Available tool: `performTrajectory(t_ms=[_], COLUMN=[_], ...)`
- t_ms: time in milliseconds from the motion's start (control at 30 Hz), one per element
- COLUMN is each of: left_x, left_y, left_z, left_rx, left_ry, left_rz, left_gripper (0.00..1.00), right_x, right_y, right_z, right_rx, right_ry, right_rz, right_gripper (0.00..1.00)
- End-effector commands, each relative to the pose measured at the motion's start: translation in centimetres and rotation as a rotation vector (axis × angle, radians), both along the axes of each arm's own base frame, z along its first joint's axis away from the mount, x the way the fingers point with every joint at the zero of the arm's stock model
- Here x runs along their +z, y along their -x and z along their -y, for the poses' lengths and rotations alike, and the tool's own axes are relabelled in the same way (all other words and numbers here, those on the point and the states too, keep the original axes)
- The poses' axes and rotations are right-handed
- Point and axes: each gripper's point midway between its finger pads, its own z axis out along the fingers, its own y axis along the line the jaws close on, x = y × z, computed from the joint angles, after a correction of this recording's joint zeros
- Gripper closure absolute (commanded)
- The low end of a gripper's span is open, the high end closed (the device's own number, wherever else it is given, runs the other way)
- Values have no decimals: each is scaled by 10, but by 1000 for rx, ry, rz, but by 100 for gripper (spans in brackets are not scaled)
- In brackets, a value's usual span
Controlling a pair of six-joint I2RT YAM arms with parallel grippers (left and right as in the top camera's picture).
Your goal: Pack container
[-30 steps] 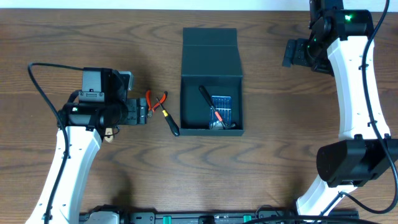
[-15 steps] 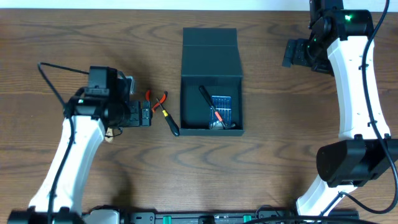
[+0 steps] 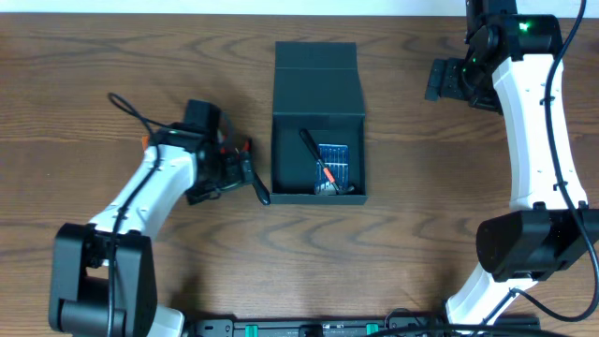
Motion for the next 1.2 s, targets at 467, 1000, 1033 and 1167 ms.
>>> performTrajectory(t_ms=[467,1000,1033,1167], left_x=[-15,-24,-24,-25], left_y=[-4,-2,-3,-5], left_z=[20,17,15,15], left_rx=[175,212,223,224], left_ry=[-29,-50,-58,-61], left_rz=[-33,-58,-57,-48], left_gripper=[1,1,1,1], right_x=[8,8,8,8], right_y=[-2,-2,-1,-2], right_z=[2,2,2,2], right_rx=[-17,-17,-17,-17], right_ry=[5,5,5,5], right_rz=[26,26,26,26], right_gripper=[1,1,1,1])
